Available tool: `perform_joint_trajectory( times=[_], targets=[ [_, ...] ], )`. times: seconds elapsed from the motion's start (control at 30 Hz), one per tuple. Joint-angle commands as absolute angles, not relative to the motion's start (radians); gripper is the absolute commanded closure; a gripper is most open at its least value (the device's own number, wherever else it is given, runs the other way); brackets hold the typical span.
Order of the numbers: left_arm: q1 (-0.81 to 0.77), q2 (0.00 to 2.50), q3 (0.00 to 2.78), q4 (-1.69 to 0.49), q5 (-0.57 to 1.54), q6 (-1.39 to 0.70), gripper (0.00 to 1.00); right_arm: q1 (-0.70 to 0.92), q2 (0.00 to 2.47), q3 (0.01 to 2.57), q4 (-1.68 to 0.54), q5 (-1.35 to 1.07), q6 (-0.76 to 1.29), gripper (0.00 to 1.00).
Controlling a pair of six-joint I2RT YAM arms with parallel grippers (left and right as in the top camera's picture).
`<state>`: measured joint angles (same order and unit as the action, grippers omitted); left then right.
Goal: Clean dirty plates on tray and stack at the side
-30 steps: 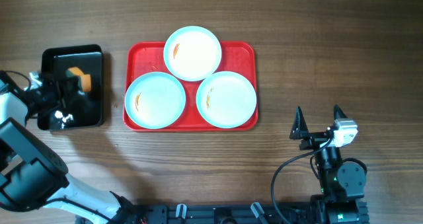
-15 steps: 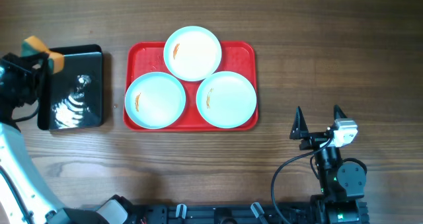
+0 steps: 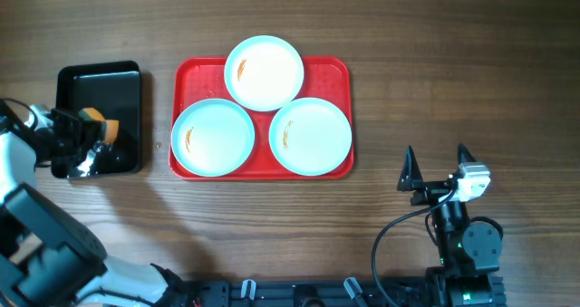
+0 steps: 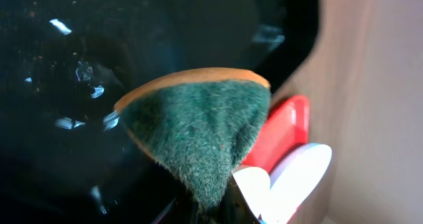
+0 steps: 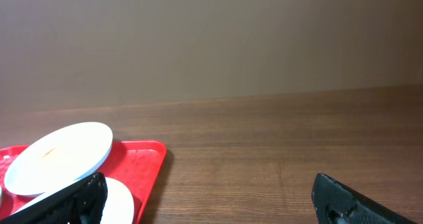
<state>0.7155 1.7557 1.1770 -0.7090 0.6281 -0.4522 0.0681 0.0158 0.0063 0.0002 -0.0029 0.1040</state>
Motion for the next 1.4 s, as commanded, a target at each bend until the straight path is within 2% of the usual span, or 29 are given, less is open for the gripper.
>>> perform_joint_trajectory(
  times=[0.0, 0.3, 0.4, 0.53, 0.67, 0.8, 0.9, 1.0, 1.03, 1.1, 1.13, 1.2, 1.27, 1.37],
  targets=[
    [0.712, 1.560, 1.229, -0.727, 0.638, -0.421, 0.96, 0.064, 0.014, 0.005, 0.005, -0.011, 0.112, 0.00],
    [0.690, 1.218, 1.232, -0.739, 0.639, -0.396, 0.96, 0.064, 0.014, 0.005, 0.005, -0.011, 0.112, 0.00],
    [0.636, 1.192, 1.232, -0.776, 0.641, -0.379, 0.96, 0.064, 0.014, 0.005, 0.006, -0.011, 0.112, 0.00],
    [0.544, 1.200, 1.230, -0.781, 0.649, -0.233, 0.96, 0.064, 0.014, 0.005, 0.005, -0.011, 0.111, 0.00],
    [0.503, 1.215, 1.230, -0.780, 0.637, -0.212, 0.96, 0.064, 0.014, 0.005, 0.012, -0.013, 0.119, 0.00],
    [0.486, 1.223, 1.230, -0.792, 0.639, -0.194, 0.96, 0.064, 0.014, 0.005, 0.033, -0.180, 0.456, 0.00],
    [0.450, 1.225, 1.229, -0.856, 0.638, -0.111, 0.96, 0.064, 0.014, 0.006, 0.076, -0.138, 0.608, 0.00],
    [0.399, 1.229, 1.209, -0.916, 0.637, -0.051, 0.96, 0.064, 0.014, 0.006, 0.139, -0.084, 0.855, 0.00],
    [0.379, 1.229, 1.193, -0.922, 0.637, -0.051, 0.96, 0.064, 0.014, 0.006, 0.174, -0.105, 0.969, 0.00],
    [0.342, 1.235, 1.162, -0.913, 0.636, -0.052, 0.96, 0.064, 0.014, 0.006, 0.267, -0.176, 1.029, 0.00],
    [0.315, 1.244, 1.132, -0.888, 0.633, -0.052, 0.96, 0.064, 0.019, 0.008, 0.389, -0.257, 0.976, 0.00],
    [0.287, 1.261, 1.098, -0.854, 0.630, -0.052, 0.96, 0.064, 0.038, 0.043, 0.453, -0.335, 0.908, 0.00],
    [0.264, 1.283, 1.069, -0.819, 0.630, -0.052, 0.96, 0.064, 0.086, 0.129, 0.403, -0.402, 0.805, 0.00],
    [0.230, 1.328, 1.049, -0.795, 0.630, -0.052, 0.96, 0.064, 0.217, 0.324, 0.213, -0.479, 0.608, 0.00]
  ],
)
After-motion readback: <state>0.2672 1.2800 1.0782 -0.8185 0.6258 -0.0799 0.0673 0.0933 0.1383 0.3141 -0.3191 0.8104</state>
